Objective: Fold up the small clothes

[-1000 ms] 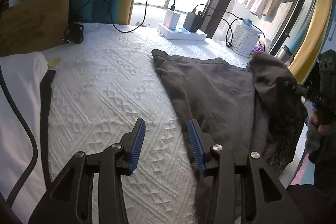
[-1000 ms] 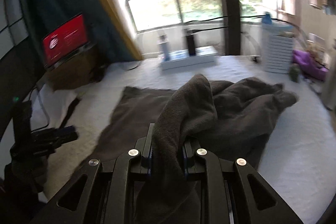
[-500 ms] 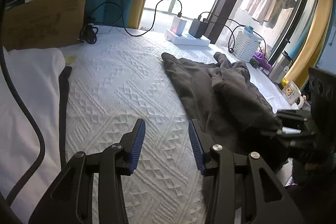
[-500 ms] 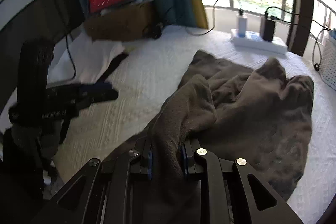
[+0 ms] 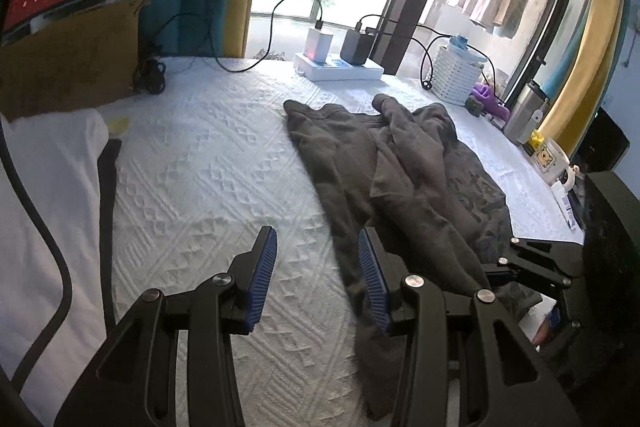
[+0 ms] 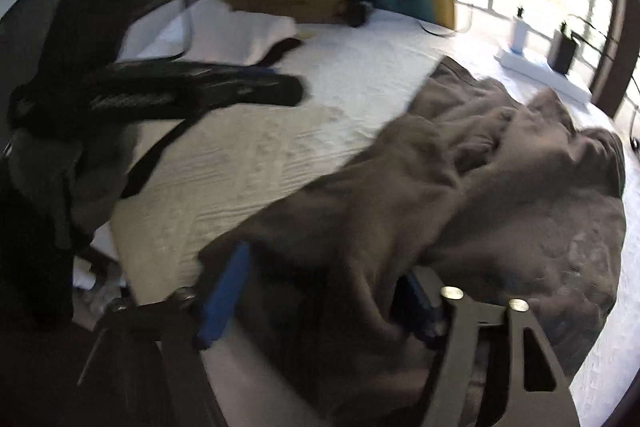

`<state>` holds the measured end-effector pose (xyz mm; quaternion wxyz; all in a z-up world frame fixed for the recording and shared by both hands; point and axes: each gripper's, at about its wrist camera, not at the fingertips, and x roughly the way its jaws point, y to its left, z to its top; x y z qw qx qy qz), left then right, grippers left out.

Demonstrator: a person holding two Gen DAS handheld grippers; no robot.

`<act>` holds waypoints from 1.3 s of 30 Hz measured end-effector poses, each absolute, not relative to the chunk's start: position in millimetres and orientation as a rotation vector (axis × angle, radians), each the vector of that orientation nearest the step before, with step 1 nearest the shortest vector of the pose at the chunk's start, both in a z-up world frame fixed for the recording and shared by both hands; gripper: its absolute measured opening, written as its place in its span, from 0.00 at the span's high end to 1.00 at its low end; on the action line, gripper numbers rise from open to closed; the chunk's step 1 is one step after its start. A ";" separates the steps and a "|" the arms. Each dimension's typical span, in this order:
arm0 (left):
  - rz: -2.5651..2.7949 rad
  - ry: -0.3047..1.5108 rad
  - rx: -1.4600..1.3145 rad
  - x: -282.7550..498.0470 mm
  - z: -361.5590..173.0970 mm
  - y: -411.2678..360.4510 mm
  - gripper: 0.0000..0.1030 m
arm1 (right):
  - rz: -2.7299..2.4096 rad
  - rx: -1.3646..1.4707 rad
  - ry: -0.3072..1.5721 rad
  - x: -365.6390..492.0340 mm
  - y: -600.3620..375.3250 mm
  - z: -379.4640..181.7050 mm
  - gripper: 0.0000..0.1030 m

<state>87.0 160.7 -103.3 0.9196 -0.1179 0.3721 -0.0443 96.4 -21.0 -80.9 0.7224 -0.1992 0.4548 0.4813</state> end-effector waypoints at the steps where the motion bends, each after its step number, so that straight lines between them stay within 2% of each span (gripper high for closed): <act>1: -0.090 0.766 -0.231 89.0 -100.3 157.0 0.59 | 1.056 -0.436 0.999 95.4 -23.6 -78.3 0.28; 5: -0.111 0.753 -0.197 96.3 -89.1 140.4 0.57 | 1.019 -0.351 0.986 108.3 -46.9 -57.4 0.28; 6: -0.124 0.749 -0.184 100.1 -85.6 132.8 0.46 | 1.011 -0.332 0.974 111.8 -55.6 -50.5 0.28; 8: -0.152 0.742 -0.166 106.4 -80.6 118.4 0.34 | 0.965 -0.291 0.941 120.6 -78.6 -37.7 0.28; 13: -0.234 0.770 -0.053 123.9 -75.5 68.3 0.32 | 0.795 -0.226 0.942 151.1 -130.5 -42.2 0.28; 18: -0.163 0.919 0.144 141.9 -110.8 33.3 0.31 | 0.697 -0.192 0.961 166.8 -162.1 -60.5 0.28; 22: -0.080 0.988 0.112 133.1 -127.0 53.3 0.31 | 0.699 -0.236 0.959 167.4 -159.0 -73.6 0.28; 30: 0.101 1.004 -0.005 83.3 -122.2 105.2 0.31 | 0.693 -0.289 0.986 166.9 -161.9 -97.0 0.28; 39: 0.066 0.900 -0.052 73.7 -91.6 108.4 0.31 | 0.675 -0.278 0.994 160.4 -176.3 -98.5 0.28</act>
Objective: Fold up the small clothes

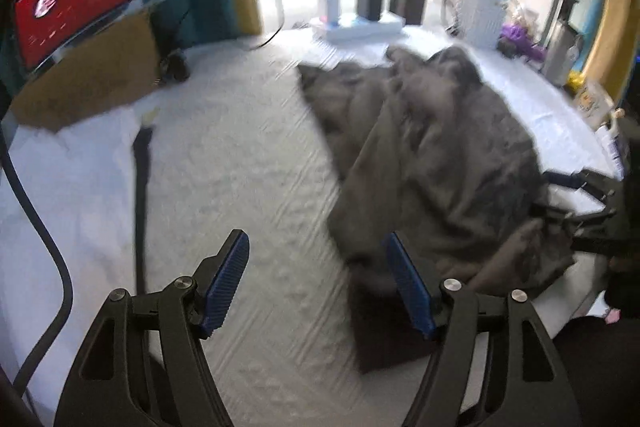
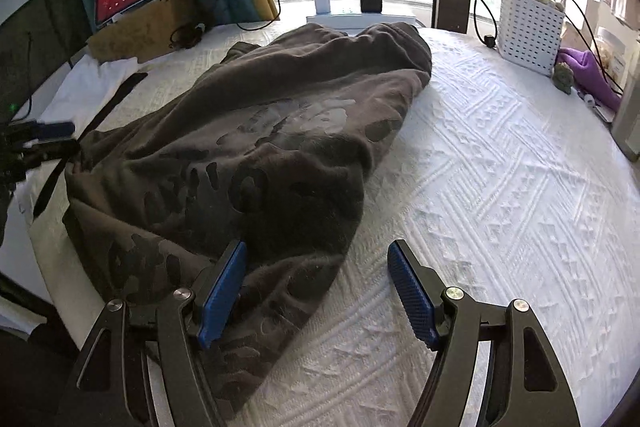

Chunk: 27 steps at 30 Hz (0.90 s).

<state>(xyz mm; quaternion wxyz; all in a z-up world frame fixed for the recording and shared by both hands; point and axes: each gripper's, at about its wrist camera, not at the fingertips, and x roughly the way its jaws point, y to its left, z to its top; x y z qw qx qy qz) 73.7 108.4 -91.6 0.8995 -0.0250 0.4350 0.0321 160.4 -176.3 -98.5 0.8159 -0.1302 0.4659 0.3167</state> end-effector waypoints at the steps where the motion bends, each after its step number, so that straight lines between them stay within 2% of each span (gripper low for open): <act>1: 0.037 0.894 -0.054 78.3 -89.9 105.6 0.31 | 0.672 -0.276 0.993 159.8 -177.3 -98.1 0.28; 5: -0.071 0.899 0.008 93.4 -95.2 79.9 0.31 | 0.661 -0.272 0.989 157.9 -181.7 -94.8 0.28; 6: -0.103 0.917 0.031 95.6 -101.1 73.5 0.36 | 0.656 -0.270 0.987 157.7 -183.2 -93.5 0.28; 7: -0.125 0.948 0.049 96.4 -108.8 68.1 0.44 | 0.650 -0.267 0.984 157.9 -185.0 -91.9 0.28; 9: -0.157 0.993 0.057 93.8 -120.4 63.3 0.79 | 0.639 -0.259 0.979 158.1 -188.6 -89.4 0.28; 12: -0.157 0.987 0.052 80.0 -125.4 63.9 0.94 | 0.630 -0.253 0.977 158.1 -192.5 -88.1 0.28; 19: -0.133 1.020 -0.052 48.9 -124.8 74.6 0.97 | 0.622 -0.274 1.007 160.8 -191.8 -95.2 0.28; 24: -0.101 0.971 -0.094 47.9 -102.4 88.7 0.96 | 0.623 -0.276 0.997 168.3 -192.5 -91.0 0.28; 25: -0.092 0.950 -0.097 50.2 -96.8 92.3 0.95 | 0.621 -0.276 0.989 171.1 -192.8 -88.6 0.28; 27: -0.081 0.910 -0.098 62.3 -85.2 96.5 0.81 | 0.618 -0.270 0.978 177.4 -192.8 -84.4 0.28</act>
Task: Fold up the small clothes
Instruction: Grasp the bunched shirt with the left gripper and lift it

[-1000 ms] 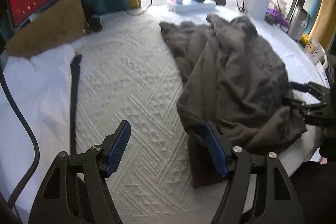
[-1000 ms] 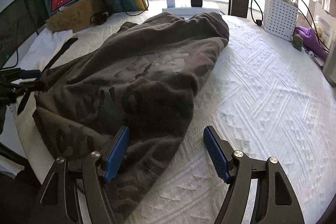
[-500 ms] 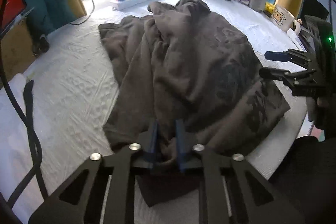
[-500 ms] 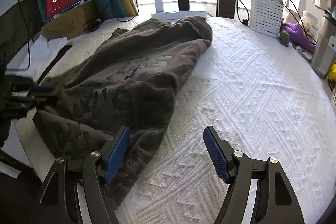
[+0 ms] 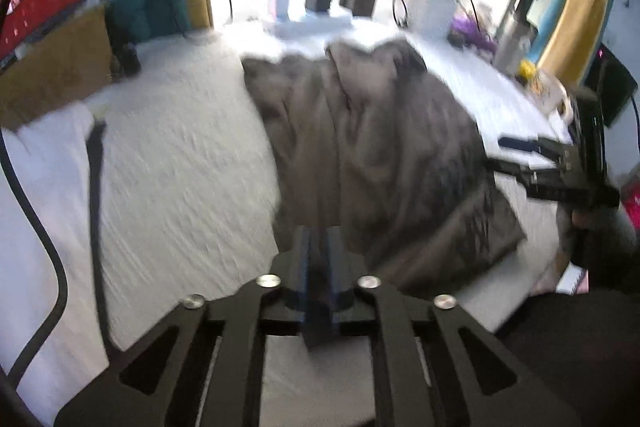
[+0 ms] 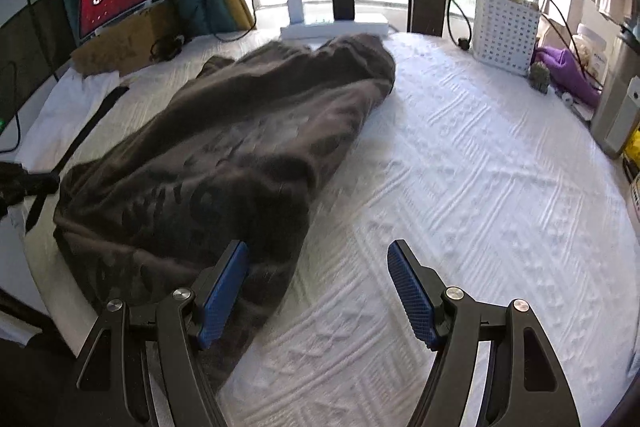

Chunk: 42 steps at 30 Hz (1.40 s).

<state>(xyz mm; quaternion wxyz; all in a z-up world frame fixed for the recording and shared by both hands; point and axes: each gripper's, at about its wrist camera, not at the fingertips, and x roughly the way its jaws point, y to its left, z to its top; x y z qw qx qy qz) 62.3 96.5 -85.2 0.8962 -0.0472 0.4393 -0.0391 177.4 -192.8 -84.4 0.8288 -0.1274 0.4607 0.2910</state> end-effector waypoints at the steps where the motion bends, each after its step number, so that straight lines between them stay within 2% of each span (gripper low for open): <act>1: -0.082 0.897 -0.095 68.7 -81.0 97.6 0.76 | 0.616 -0.265 0.971 181.2 -193.0 -81.8 0.28; 2: -0.085 0.880 -0.087 76.4 -77.1 97.7 0.69 | 0.614 -0.262 0.963 184.7 -192.9 -79.3 0.28; 3: -0.089 0.863 -0.077 85.4 -73.6 97.4 0.67 | 0.613 -0.259 0.958 188.1 -192.6 -77.2 0.28; 11: -0.178 0.861 -0.036 167.9 -80.5 88.5 0.66 | 0.595 -0.240 0.949 214.6 -193.8 -73.5 0.28; 18: -0.246 0.955 0.005 233.8 -110.8 83.8 0.66 | 0.555 -0.212 0.979 246.4 -201.3 -82.5 0.28; 25: -0.311 0.993 0.020 250.5 -123.4 77.4 0.66 | 0.544 -0.206 1.002 270.1 -198.1 -91.8 0.28; 26: -0.313 0.989 0.033 249.8 -122.7 75.4 0.67 | 0.545 -0.206 1.008 272.7 -196.5 -94.1 0.28; 31: -0.324 0.976 0.080 241.8 -125.2 68.8 0.96 | 0.550 -0.208 1.030 277.6 -190.7 -102.8 0.28; 42: -0.118 0.795 0.023 222.9 -88.1 107.8 0.97 | 0.541 -0.218 1.030 276.4 -183.6 -101.0 0.28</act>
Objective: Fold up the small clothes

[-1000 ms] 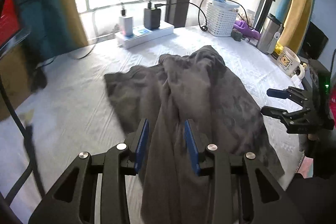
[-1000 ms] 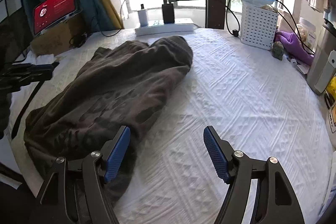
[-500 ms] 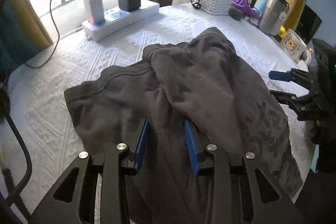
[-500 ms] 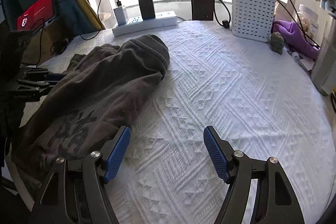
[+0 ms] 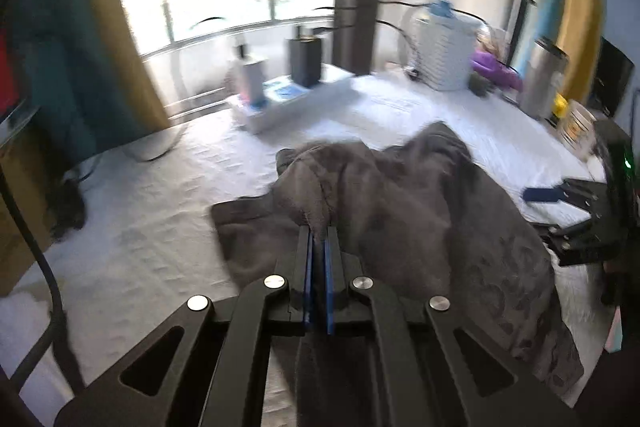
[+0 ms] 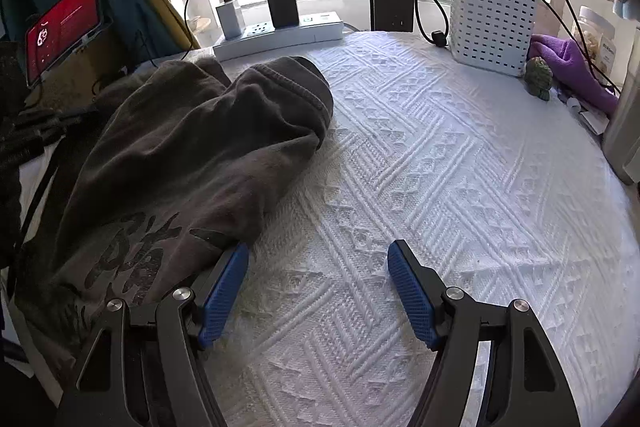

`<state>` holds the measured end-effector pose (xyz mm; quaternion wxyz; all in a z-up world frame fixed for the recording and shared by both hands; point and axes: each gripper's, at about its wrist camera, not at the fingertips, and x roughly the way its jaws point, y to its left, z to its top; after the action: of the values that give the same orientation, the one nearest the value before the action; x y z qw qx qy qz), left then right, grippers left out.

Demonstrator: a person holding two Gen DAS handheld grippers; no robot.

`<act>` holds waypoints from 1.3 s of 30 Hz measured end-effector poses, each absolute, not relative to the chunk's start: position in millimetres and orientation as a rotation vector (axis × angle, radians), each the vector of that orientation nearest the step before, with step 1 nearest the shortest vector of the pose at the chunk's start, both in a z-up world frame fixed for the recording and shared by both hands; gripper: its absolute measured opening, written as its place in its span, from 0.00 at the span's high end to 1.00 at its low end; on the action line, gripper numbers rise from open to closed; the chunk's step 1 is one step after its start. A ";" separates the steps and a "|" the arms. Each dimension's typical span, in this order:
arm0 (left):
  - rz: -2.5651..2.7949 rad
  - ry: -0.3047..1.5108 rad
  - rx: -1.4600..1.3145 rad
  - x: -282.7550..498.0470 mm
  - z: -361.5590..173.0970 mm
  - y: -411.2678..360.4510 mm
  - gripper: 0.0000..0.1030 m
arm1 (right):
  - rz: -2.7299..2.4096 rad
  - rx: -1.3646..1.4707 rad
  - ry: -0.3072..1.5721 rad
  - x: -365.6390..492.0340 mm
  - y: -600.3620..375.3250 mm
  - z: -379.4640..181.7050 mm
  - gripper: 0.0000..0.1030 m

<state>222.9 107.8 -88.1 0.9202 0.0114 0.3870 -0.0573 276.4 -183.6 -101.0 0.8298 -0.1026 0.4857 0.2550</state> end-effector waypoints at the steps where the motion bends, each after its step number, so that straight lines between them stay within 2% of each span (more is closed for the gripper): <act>1: -0.092 0.805 0.020 223.7 -91.7 113.3 0.97 | 0.542 -0.217 1.029 275.9 -182.5 -100.4 0.28; 6: -0.039 0.905 -0.085 230.6 -124.9 139.8 0.96 | 0.551 -0.234 1.033 274.2 -175.5 -101.4 0.28; 9: -0.034 0.920 -0.140 229.8 -126.7 145.1 0.90 | 0.547 -0.240 1.034 273.4 -173.5 -100.8 0.28; 10: -0.035 0.926 -0.153 228.1 -124.6 147.9 0.85 | 0.545 -0.241 1.033 273.0 -173.6 -99.9 0.28; 12: -0.030 0.925 -0.172 220.9 -120.6 152.3 0.48 | 0.542 -0.240 1.028 271.9 -174.3 -97.4 0.28; 13: -0.030 0.920 -0.188 214.5 -117.7 156.7 0.45 | 0.541 -0.239 1.023 271.2 -174.8 -95.8 0.28; 26: -0.203 0.961 -0.214 114.2 -110.6 129.1 0.43 | 0.555 -0.234 0.999 241.8 -179.3 -80.0 0.28; 28: -0.212 0.956 -0.216 105.7 -111.1 124.1 0.40 | 0.556 -0.227 0.995 232.0 -181.9 -78.6 0.28; 39: -0.249 0.934 -0.178 69.3 -118.0 106.6 0.40 | 0.599 -0.127 1.035 162.0 -200.3 -75.6 0.28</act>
<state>69.3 106.6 -118.0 0.8818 -0.0853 0.4482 -0.1193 162.0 -200.3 -75.6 0.8247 -0.0596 0.4867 0.2817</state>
